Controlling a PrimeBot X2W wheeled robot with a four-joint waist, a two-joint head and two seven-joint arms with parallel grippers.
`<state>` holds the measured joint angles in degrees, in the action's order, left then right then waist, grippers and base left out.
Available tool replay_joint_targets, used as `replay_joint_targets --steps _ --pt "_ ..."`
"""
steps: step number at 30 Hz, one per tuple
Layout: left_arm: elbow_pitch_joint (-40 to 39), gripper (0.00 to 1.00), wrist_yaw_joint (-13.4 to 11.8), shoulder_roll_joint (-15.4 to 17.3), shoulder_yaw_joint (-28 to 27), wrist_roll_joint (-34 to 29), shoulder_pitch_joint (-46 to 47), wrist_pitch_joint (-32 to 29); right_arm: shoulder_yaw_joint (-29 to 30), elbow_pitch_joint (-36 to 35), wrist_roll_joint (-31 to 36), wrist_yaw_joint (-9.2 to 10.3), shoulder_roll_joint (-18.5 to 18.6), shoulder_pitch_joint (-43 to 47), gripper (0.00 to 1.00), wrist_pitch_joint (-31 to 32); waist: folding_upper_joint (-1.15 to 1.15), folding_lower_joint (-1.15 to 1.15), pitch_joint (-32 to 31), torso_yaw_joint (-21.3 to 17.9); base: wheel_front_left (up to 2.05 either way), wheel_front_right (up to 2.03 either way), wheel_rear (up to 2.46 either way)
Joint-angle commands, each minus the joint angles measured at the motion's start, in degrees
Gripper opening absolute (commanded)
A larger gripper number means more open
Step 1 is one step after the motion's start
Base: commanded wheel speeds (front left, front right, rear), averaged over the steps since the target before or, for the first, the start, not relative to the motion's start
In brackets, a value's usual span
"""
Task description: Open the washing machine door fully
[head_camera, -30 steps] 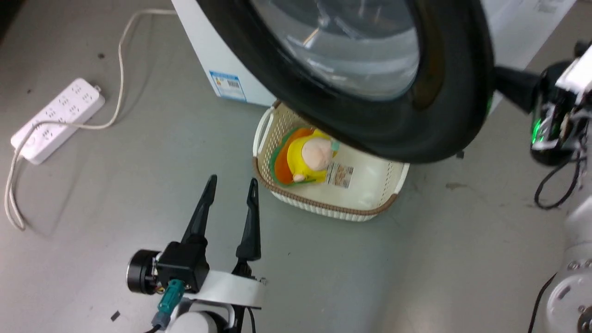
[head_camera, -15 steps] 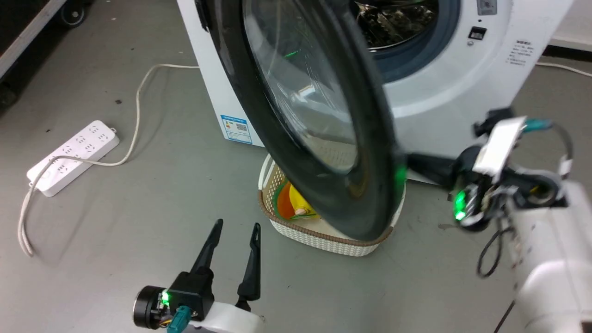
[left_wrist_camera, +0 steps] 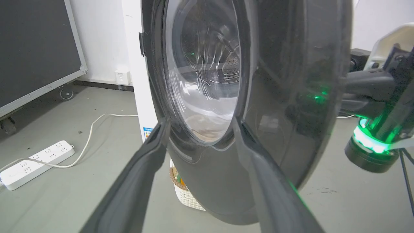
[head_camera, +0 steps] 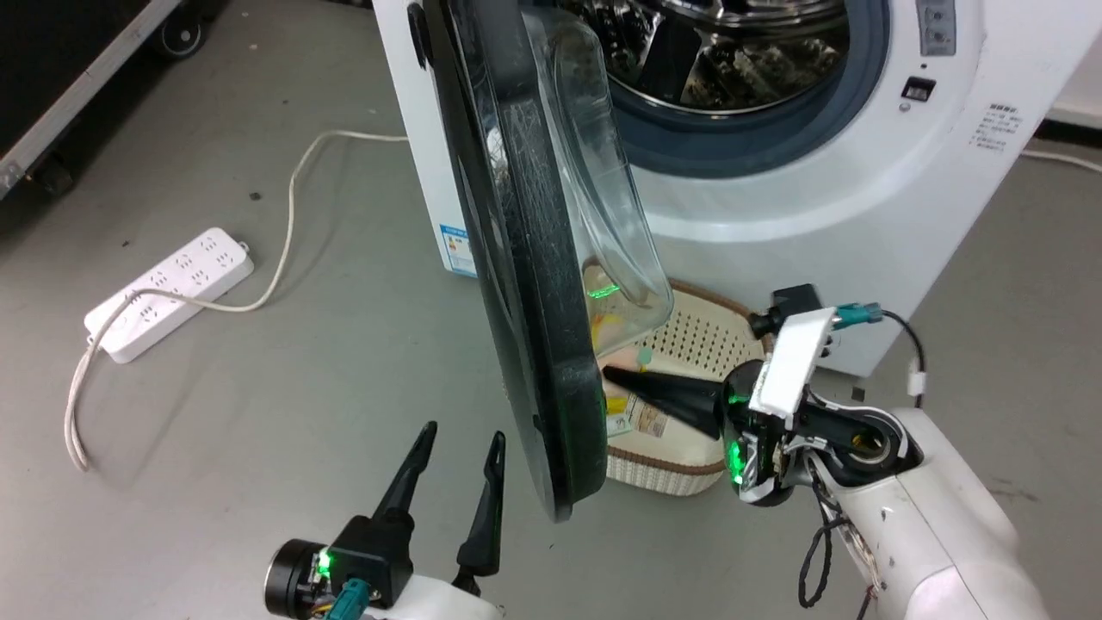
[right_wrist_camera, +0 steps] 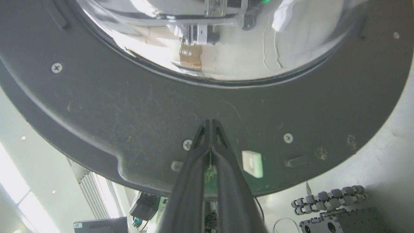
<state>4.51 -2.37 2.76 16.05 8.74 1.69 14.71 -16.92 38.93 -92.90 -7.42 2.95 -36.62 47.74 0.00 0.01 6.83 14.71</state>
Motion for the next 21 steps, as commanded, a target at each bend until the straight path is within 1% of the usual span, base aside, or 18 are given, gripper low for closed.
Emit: replay_joint_targets --steps 1,2,3,5,8,9,13,15,17,19,21 --pt "0.2 1.0 0.0 0.1 0.0 -0.2 -1.0 0.3 0.6 0.2 0.8 -0.07 0.2 1.0 0.38 -2.8 0.0 -0.01 -0.9 -0.2 0.0 0.0 0.0" --pt "0.1 1.0 -0.1 0.1 -0.2 -0.3 -1.2 0.3 1.0 0.1 1.0 -0.07 0.4 1.1 1.0 -4.0 0.0 -0.01 -1.3 -0.3 0.0 0.0 0.0" --pt "0.2 1.0 -0.2 0.1 -0.5 -0.3 -1.4 0.3 1.5 -0.6 1.4 -0.07 1.0 1.3 1.0 -5.3 0.0 -0.01 -1.8 -0.6 0.0 0.0 0.0" --pt "0.2 1.0 -0.1 0.1 -0.9 -0.3 -1.8 0.3 2.4 -4.7 3.0 -0.07 2.8 2.3 1.0 -8.3 0.0 -0.01 -2.9 -1.2 0.0 0.0 0.0" --pt "0.1 1.0 0.1 0.1 -1.9 0.5 -2.6 0.3 4.3 -10.5 7.8 -0.07 6.7 5.4 1.0 -16.5 0.0 -0.01 -4.8 -2.4 0.0 0.0 0.0" --pt "0.1 1.0 0.2 0.1 -2.3 0.4 -2.8 0.3 4.5 -12.9 10.4 -0.07 8.1 6.4 1.0 -19.8 0.0 -0.01 -5.3 -2.9 0.0 0.0 0.0" --pt "-0.2 1.0 1.0 0.1 -4.2 -0.2 -3.1 0.3 2.5 -21.8 22.5 -0.07 14.3 11.5 1.0 -31.9 0.0 -0.01 -7.1 -5.1 0.0 0.0 0.0" --pt "-0.8 1.0 1.3 0.1 -5.4 -0.6 -3.3 0.3 1.0 -25.0 29.2 -0.07 17.2 13.9 1.0 -38.3 0.0 -0.01 -7.6 -6.4 0.0 0.0 0.0" --pt "-1.3 1.0 1.4 0.1 -6.7 -0.6 -3.5 0.3 -0.2 -27.1 37.3 -0.07 20.3 15.8 1.0 -45.1 0.0 -0.01 -7.9 -7.6 0.0 0.0 0.0" --pt "-1.7 1.0 1.5 0.1 -7.9 -0.2 -3.7 0.3 -0.1 -28.1 44.5 -0.07 21.9 17.8 1.0 -51.6 0.0 -0.01 -8.2 -8.8 0.0 0.0 0.0" --pt "-1.9 1.0 2.2 0.1 -9.0 0.9 -4.1 0.3 1.3 -28.4 52.0 -0.07 22.4 20.1 1.0 -57.0 0.0 -0.01 -8.5 -9.8 0.0 0.0 0.0"
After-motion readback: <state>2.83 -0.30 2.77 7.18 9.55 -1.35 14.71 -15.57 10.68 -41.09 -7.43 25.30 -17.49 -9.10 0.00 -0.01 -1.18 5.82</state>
